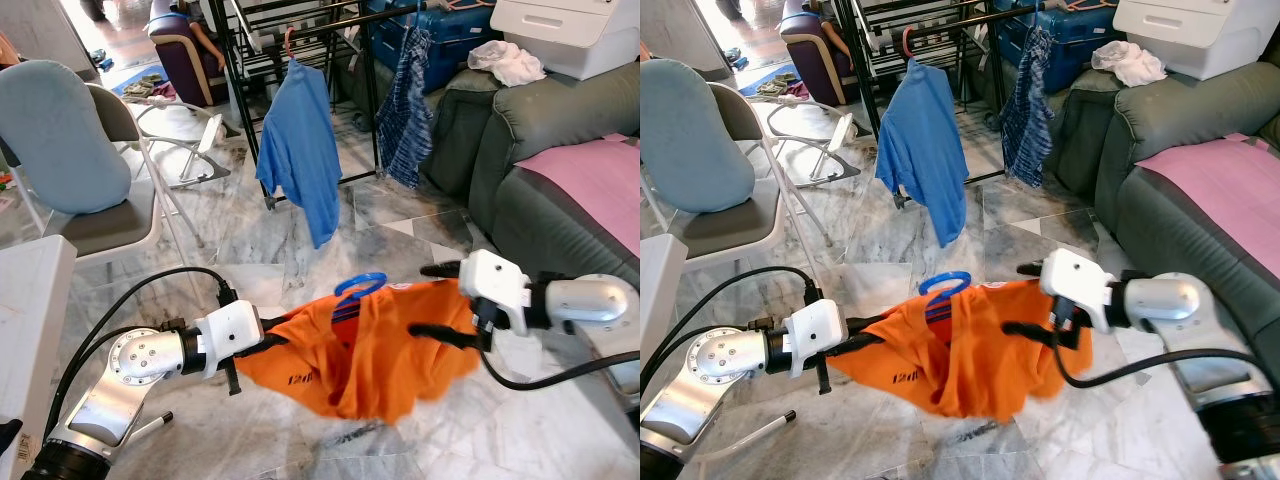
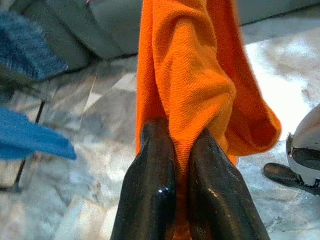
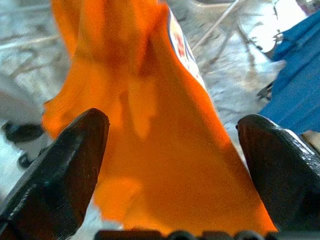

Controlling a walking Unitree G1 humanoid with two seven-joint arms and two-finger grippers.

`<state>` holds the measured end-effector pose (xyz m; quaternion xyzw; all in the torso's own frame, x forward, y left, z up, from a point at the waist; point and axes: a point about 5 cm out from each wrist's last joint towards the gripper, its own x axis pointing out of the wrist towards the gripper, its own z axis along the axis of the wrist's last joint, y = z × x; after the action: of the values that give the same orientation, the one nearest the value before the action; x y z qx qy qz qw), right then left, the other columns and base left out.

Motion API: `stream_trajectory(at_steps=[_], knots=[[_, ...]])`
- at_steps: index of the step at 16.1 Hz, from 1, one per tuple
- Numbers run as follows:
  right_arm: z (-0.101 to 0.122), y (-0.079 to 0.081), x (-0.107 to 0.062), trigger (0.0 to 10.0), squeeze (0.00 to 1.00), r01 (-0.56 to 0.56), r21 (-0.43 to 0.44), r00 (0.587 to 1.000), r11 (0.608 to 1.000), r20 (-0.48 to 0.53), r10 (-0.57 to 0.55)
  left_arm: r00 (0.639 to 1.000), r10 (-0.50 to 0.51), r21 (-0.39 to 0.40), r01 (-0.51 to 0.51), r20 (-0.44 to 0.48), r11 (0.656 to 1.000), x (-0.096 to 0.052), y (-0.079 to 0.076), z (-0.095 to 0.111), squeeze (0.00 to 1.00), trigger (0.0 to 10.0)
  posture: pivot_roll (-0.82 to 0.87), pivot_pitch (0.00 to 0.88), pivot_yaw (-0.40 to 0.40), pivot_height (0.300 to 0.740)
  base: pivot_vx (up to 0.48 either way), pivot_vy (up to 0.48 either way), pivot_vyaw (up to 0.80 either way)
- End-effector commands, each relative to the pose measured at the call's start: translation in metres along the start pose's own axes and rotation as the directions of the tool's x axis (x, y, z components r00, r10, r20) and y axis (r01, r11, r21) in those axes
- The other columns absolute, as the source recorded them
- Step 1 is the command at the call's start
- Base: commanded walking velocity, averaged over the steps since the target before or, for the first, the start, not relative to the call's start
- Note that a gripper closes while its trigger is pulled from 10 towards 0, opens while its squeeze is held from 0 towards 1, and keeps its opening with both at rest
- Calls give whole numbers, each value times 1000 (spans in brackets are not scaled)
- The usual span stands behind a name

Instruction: Hang hanger

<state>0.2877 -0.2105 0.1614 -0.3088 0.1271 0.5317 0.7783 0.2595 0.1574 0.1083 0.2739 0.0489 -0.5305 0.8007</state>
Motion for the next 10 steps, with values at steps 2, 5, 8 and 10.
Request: stream_trajectory(at_steps=[2,5,8,10], knots=[[2,-1,0,10000,0,-58,-36,998,998,-19,58,999,-21,53,19,50,998,-1,2,13,0,0,-104,69,101,740,0,0,0],[2,0,2,0,0,-92,-24,996,996,-10,91,998,-37,60,34,59,998,1,-1,14,0,0,-101,67,101,740,0,0,0],[3,-1,3,0,0,-112,-32,994,993,1,112,997,-43,65,40,56,997,1,-3,12,0,0,-100,65,97,740,0,0,0],[5,-1,2,0,0,-128,-35,992,991,10,128,998,-47,65,43,51,997,2,-4,10,0,0,-101,65,95,740,0,0,0]])
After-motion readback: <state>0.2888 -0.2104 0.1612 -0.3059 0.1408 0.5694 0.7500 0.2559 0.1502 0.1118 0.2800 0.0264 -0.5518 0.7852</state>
